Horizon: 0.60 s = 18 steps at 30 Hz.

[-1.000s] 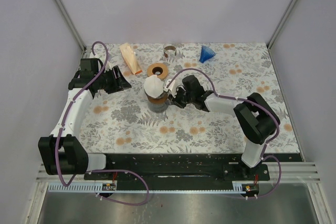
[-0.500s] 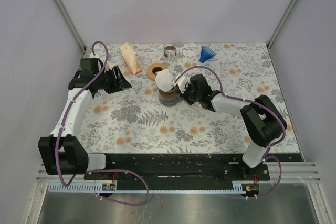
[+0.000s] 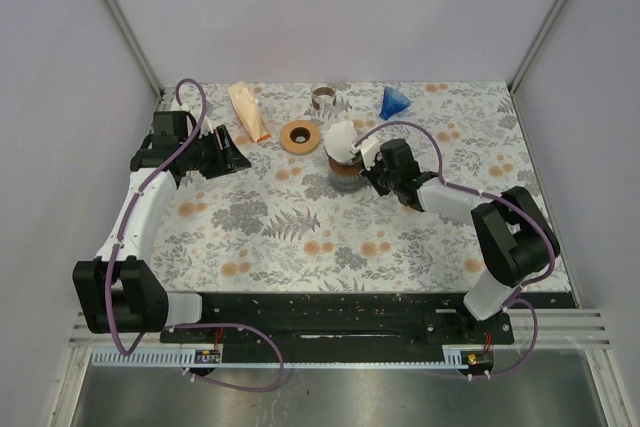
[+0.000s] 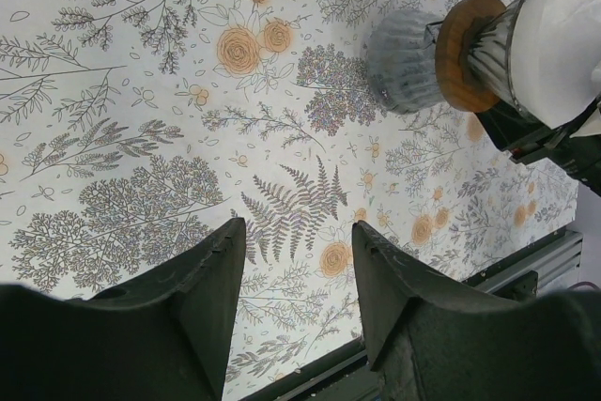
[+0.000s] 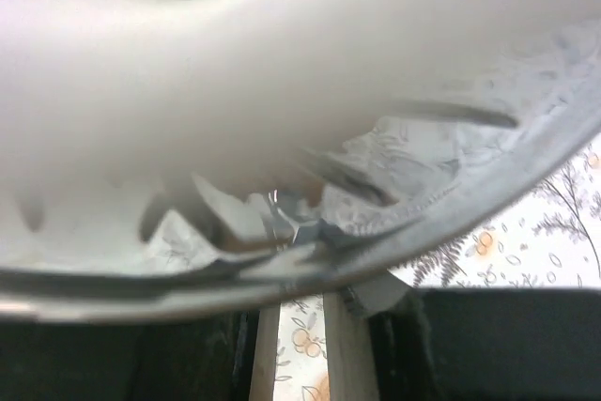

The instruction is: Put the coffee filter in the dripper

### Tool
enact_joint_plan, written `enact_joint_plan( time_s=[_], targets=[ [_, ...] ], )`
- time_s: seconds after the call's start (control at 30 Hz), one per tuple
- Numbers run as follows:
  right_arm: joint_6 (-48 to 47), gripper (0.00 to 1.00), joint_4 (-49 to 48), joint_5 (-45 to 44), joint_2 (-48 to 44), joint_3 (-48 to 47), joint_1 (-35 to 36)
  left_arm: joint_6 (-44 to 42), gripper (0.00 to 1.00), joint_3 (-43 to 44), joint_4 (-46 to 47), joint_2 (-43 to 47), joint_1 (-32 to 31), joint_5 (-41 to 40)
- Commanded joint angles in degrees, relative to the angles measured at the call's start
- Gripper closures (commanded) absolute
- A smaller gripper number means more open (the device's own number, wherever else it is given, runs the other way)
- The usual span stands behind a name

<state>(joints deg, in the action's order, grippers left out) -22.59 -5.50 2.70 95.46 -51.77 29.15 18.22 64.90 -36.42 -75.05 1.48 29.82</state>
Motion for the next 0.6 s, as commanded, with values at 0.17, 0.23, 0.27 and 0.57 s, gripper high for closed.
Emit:
enact_joint_plan(
  time_s=[0.17,0.23,0.27,0.57],
  targets=[
    [3.25,0.87,1.45,-8.23,-0.1,0.26,-3.39,-0.2,0.47,2.51,1.09,1.22,0.46,1.9],
    [3.69,0.86,1.28,-9.29,-0.01,0.35,-4.09,-0.11,0.47,2.77,0.92,0.78,0.37,2.08],
    [4.04,0.86,1.28,-9.2,0.25,0.27,-4.53,-0.11,0.47,2.86,0.83,0.69,0.37,2.17],
    [3.34,0.48,0.23,-4.29,-0.27,0.97,-4.98,0.06,0.47,3.3,0.92,0.25,0.46,2.26]
  ],
)
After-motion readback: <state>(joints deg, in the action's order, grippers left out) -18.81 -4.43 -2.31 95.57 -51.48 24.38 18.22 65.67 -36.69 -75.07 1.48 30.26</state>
